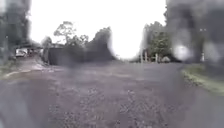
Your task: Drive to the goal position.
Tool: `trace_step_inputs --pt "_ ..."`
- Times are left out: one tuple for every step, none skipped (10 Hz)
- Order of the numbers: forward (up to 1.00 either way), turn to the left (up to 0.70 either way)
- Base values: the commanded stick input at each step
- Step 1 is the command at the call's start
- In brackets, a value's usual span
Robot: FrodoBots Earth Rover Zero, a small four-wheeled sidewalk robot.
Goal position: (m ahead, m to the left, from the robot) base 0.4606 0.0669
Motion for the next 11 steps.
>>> trace_step_inputs --pt "0.70 -0.29" --pt "0.70 -0.32" --pt "0.70 -0.26" --pt "0.70 -0.12" --pt "0.70 0.01" --pt "0.70 0.02" --pt "0.70 0.02" --pt "0.64 0.02" --pt "0.17 0.00" --pt "0.00 0.00" --pt "0.00 0.00"
